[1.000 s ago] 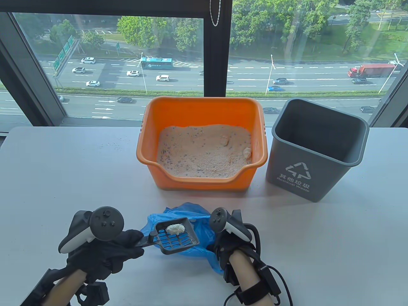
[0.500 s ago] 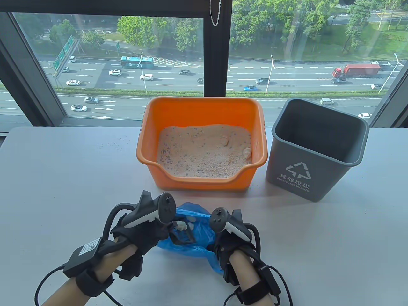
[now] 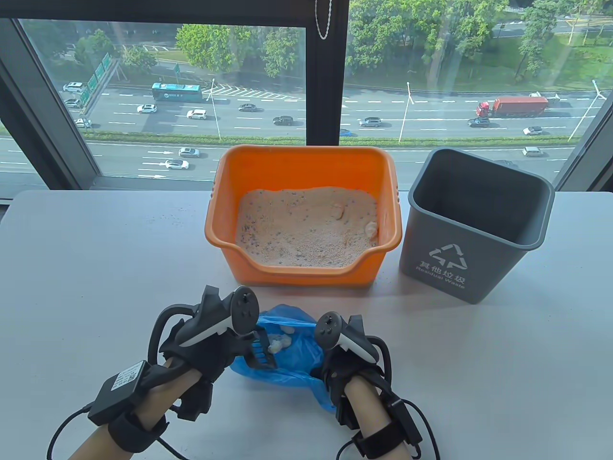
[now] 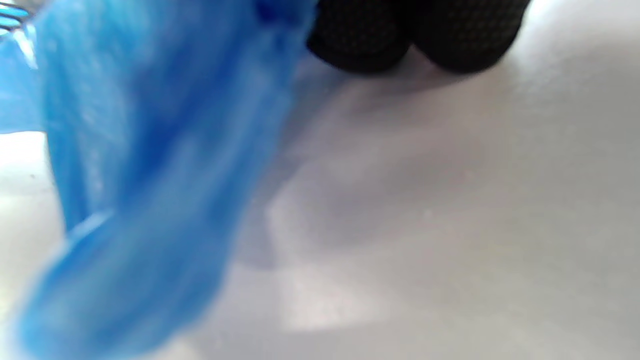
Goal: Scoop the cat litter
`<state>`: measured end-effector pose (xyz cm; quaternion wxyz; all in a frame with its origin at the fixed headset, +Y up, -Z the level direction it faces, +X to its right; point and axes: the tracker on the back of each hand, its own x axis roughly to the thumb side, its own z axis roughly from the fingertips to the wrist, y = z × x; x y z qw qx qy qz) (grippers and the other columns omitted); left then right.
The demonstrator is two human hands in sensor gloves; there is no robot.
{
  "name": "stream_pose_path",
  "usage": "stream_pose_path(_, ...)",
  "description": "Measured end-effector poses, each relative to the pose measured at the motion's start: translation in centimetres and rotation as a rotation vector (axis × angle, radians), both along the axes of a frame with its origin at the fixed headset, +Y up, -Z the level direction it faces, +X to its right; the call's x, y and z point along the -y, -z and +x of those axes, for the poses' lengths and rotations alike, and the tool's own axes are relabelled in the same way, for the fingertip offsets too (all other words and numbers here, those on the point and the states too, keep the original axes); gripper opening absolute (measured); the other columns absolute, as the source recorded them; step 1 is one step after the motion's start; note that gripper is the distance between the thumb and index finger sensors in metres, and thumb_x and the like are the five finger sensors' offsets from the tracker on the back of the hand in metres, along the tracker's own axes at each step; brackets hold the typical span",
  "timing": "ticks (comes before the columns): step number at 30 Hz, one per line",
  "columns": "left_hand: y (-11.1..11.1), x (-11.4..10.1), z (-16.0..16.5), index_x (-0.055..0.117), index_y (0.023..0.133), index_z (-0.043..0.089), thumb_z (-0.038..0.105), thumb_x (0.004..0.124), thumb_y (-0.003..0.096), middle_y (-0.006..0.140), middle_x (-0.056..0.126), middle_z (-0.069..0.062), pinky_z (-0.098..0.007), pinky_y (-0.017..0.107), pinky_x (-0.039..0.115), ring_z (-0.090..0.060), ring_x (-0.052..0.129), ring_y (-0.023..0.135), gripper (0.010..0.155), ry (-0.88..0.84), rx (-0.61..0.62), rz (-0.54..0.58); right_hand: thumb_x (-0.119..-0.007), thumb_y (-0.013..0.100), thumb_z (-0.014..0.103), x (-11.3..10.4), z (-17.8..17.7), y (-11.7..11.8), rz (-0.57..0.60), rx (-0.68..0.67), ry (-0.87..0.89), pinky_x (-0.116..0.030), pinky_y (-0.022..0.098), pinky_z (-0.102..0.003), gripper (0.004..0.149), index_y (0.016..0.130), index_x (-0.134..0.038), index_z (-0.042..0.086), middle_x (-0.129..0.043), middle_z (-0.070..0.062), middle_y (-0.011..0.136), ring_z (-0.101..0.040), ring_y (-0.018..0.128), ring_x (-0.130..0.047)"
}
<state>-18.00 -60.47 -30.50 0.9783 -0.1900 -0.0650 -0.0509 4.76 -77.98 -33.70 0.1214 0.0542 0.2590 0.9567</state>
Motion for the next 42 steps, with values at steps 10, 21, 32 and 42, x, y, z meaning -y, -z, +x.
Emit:
stream_pose_path(10, -2.4, -2.7, -5.1, 0.068, 0.102, 0.021, 0.045, 0.08, 0.0498, 0.051, 0.091, 0.002, -0.036, 0.034, 0.081, -0.012, 0.093, 0.023, 0.059, -0.308, -0.045, -0.03, -0.087, 0.036, 0.039, 0.0, 0.0, 0.0, -0.002, 0.0, 0.001, -0.074, 0.036, -0.03, 0.084, 0.101, -0.039, 0.017, -0.045, -0.022, 0.089, -0.008, 0.046, -0.078)
stream_pose_path(21, 2.7, -5.9, -5.6, 0.065, 0.104, 0.022, 0.045, 0.078, 0.0515, 0.057, 0.091, 0.001, -0.036, 0.036, 0.081, -0.012, 0.095, 0.029, 0.059, -0.653, -0.139, 0.109, -0.087, 0.036, 0.039, 0.0, 0.0, 0.0, -0.002, 0.0, 0.003, -0.074, 0.035, -0.03, 0.084, 0.101, -0.039, 0.016, -0.045, -0.022, 0.089, -0.008, 0.046, -0.078)
stream_pose_path(32, 17.6, 0.2, 5.1, 0.058, 0.107, 0.02, 0.044, 0.072, 0.0531, 0.063, 0.089, 0.002, -0.032, 0.035, 0.081, -0.008, 0.096, 0.033, 0.061, -0.538, -0.391, -0.08, -0.088, 0.036, 0.039, 0.0, 0.0, 0.0, -0.002, 0.0, 0.003, -0.074, 0.035, -0.03, 0.084, 0.101, -0.039, 0.017, -0.045, -0.022, 0.089, -0.008, 0.045, -0.078)
stream_pose_path(42, 25.4, 6.3, 10.7, 0.058, 0.107, 0.022, 0.044, 0.072, 0.0526, 0.065, 0.089, 0.003, -0.032, 0.036, 0.081, -0.008, 0.096, 0.034, 0.06, -0.335, -0.491, -0.116, -0.088, 0.036, 0.039, 0.1, 0.1, 0.2, 0.0, 0.003, 0.014, -0.074, 0.035, -0.029, 0.084, 0.101, -0.039, 0.017, -0.046, -0.022, 0.088, -0.008, 0.045, -0.078)
